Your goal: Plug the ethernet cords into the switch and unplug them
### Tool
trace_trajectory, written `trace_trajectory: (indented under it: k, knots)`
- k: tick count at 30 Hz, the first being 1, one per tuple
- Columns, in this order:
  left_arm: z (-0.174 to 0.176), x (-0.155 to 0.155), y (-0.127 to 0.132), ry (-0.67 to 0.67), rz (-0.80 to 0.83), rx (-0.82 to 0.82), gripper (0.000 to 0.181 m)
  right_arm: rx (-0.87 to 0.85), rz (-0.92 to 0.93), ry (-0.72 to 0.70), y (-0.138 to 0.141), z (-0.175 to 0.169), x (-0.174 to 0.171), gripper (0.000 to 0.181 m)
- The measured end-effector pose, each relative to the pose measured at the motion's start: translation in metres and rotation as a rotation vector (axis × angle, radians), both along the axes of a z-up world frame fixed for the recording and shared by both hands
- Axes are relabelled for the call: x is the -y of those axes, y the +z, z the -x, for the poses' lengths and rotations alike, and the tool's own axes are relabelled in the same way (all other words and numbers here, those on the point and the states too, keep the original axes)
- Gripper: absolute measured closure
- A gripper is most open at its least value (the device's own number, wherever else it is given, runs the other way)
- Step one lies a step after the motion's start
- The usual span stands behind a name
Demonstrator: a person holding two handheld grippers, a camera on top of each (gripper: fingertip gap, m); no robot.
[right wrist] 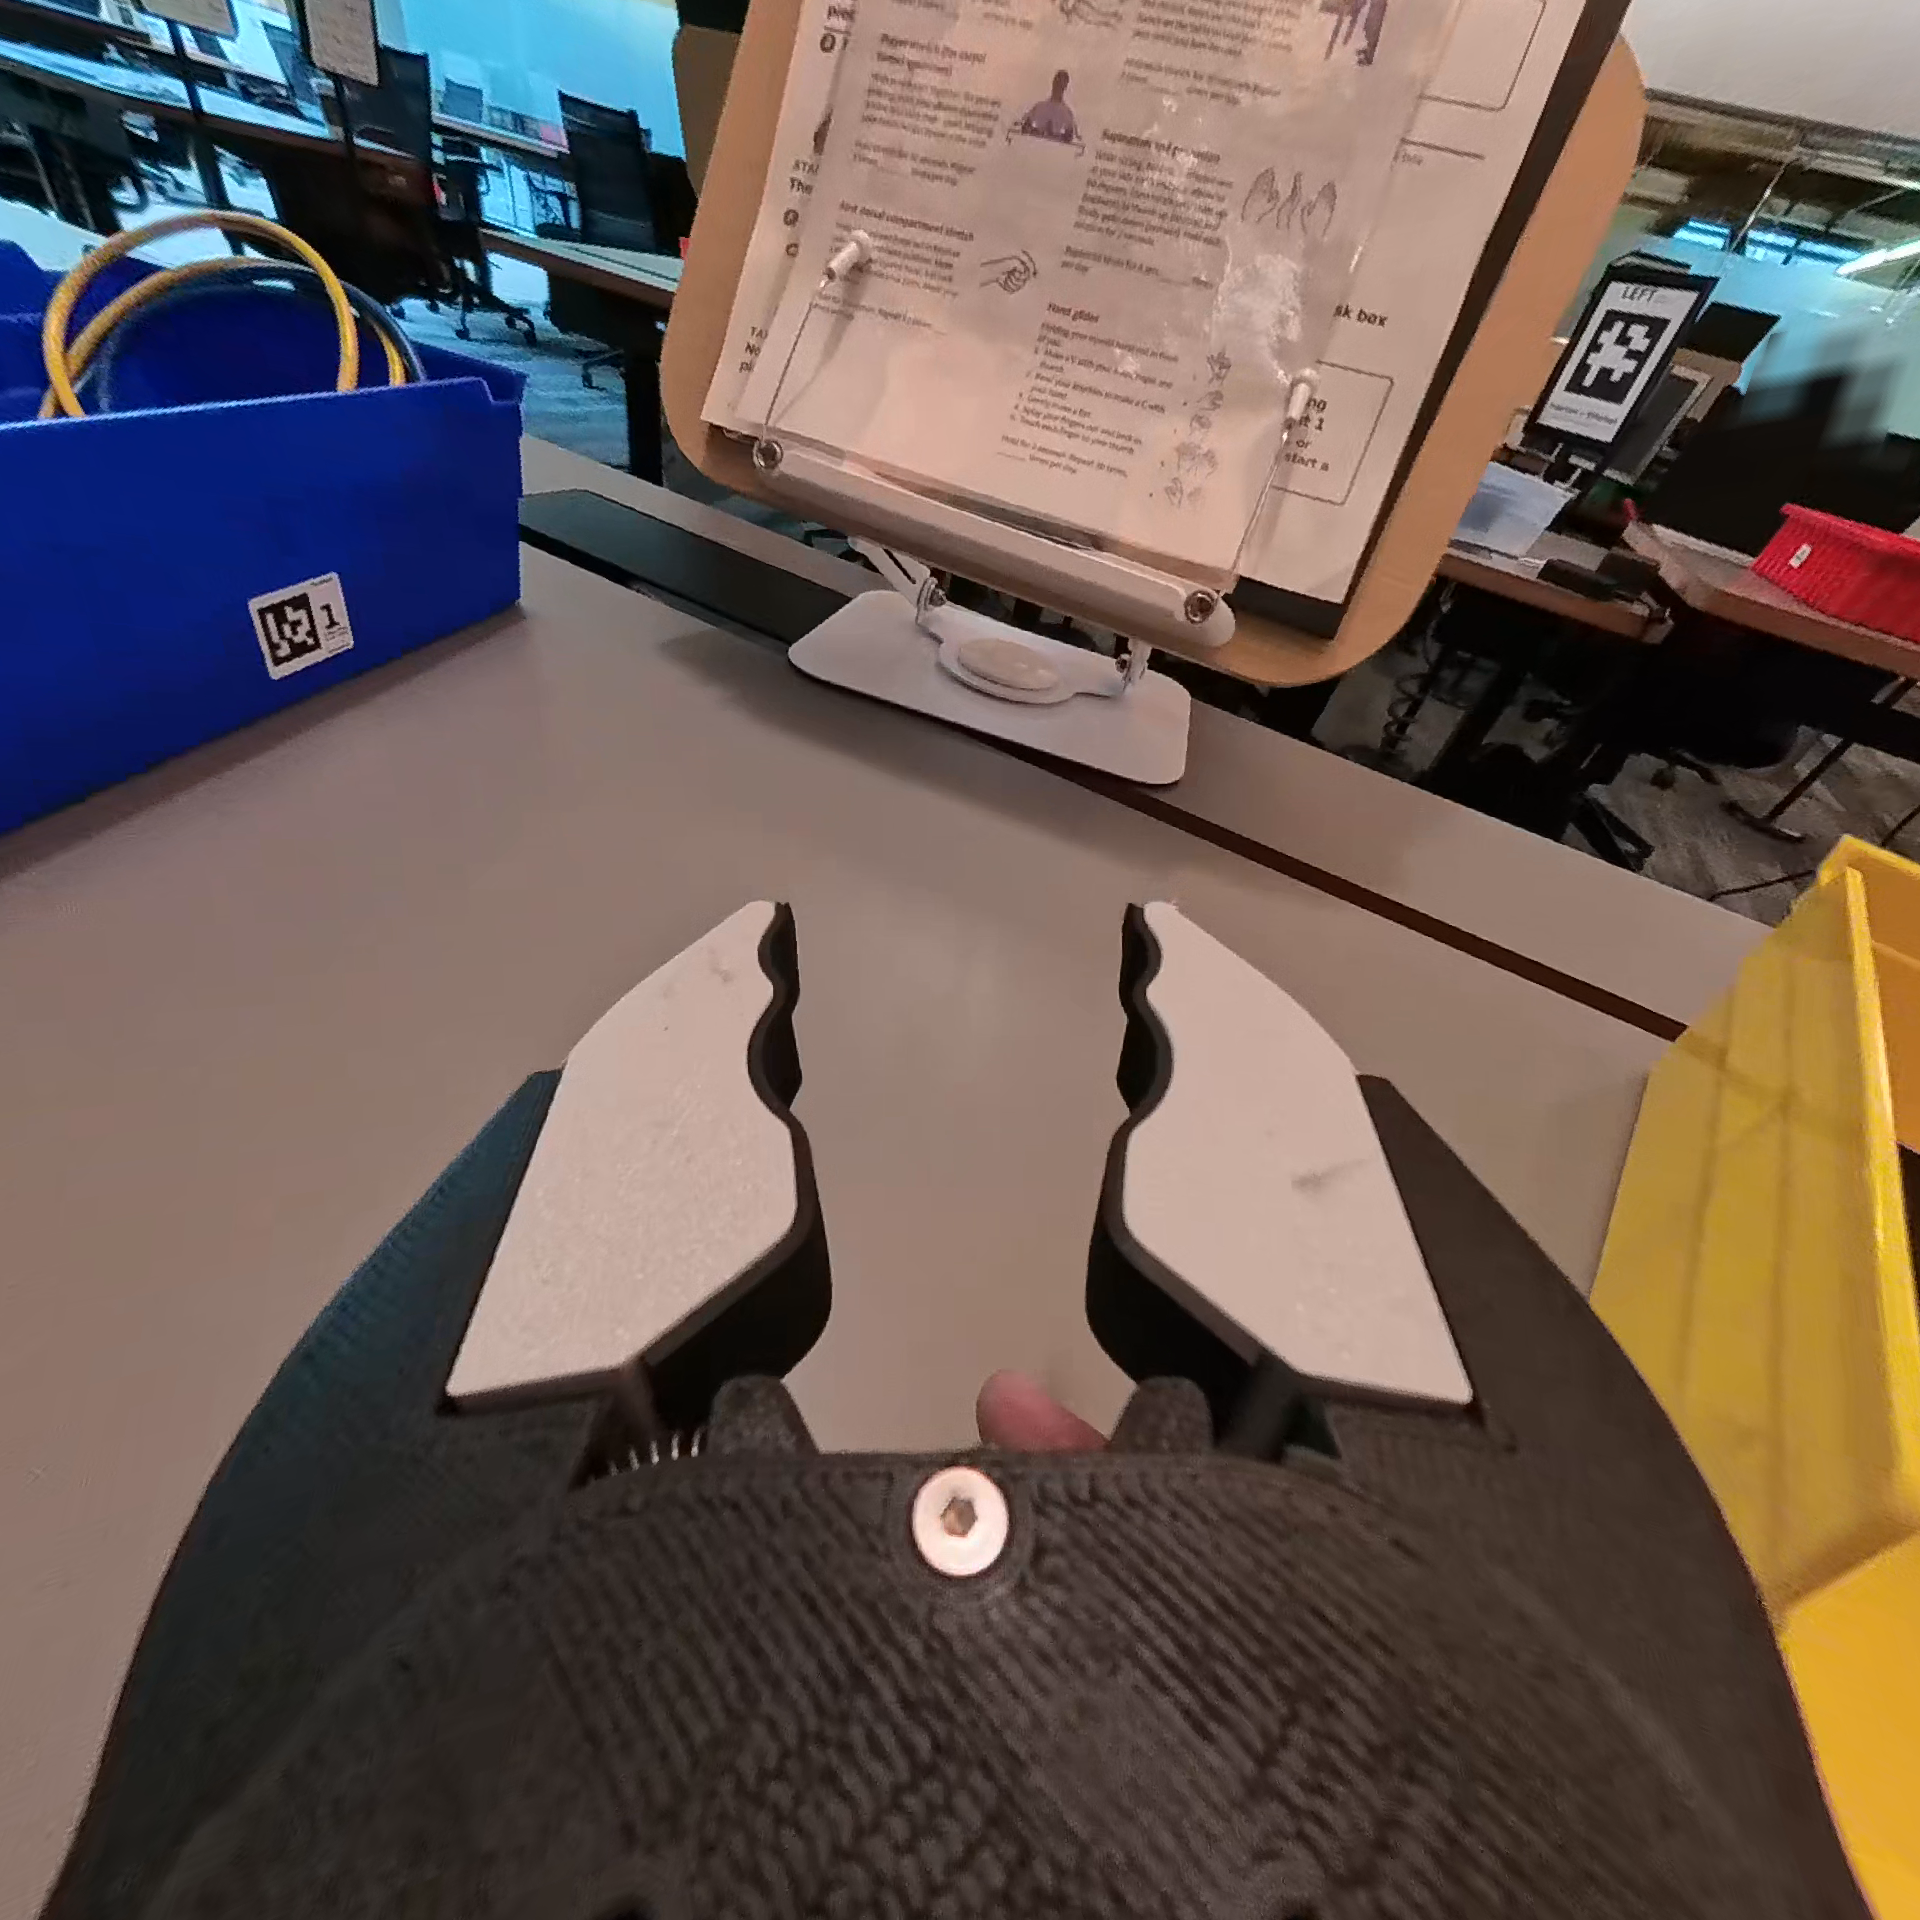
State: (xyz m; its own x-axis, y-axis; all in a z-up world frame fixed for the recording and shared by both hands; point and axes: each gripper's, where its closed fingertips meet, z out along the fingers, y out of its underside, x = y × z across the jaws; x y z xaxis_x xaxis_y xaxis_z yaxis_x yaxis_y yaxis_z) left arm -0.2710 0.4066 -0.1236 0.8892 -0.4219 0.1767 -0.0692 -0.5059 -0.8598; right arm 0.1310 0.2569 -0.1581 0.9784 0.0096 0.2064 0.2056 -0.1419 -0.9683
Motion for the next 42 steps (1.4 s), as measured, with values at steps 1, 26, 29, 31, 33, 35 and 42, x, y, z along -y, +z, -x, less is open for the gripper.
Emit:
trace_trajectory:
  k: [1,26,29,31,33,35,42]
  knots:
    - [0.0,-0.005,0.007,0.027,-0.082,-0.11,0.105,-0.006,0.002,-0.006,-0.001,-0.003,0.002,0.123]
    - [-0.079,-0.097,-0.098,-0.402,0.141,-0.663,0.117,-0.106,-0.016,0.001,-0.003,-0.021,0.012,0.126]
    - [-0.079,-0.092,-0.081,-0.397,0.04,-0.658,0.117,-0.119,-0.028,0.015,-0.001,-0.019,0.012,0.126]
    - [-0.084,-0.084,-0.056,-0.397,-0.063,-0.64,0.117,-0.131,-0.042,0.043,0.002,-0.013,0.012,0.123]
    - [-0.09,-0.07,-0.024,-0.411,-0.192,-0.653,0.117,-0.15,-0.06,0.109,0.008,-0.002,0.012,0.12]
    - [-0.098,-0.052,0.013,-0.429,-0.348,-0.704,0.117,-0.17,-0.062,0.205,0.012,0.015,0.012,0.113]
    - [-0.13,0.037,0.154,-0.405,-0.891,-0.806,0.118,-0.386,-0.198,0.486,0.079,0.069,0.038,0.1]
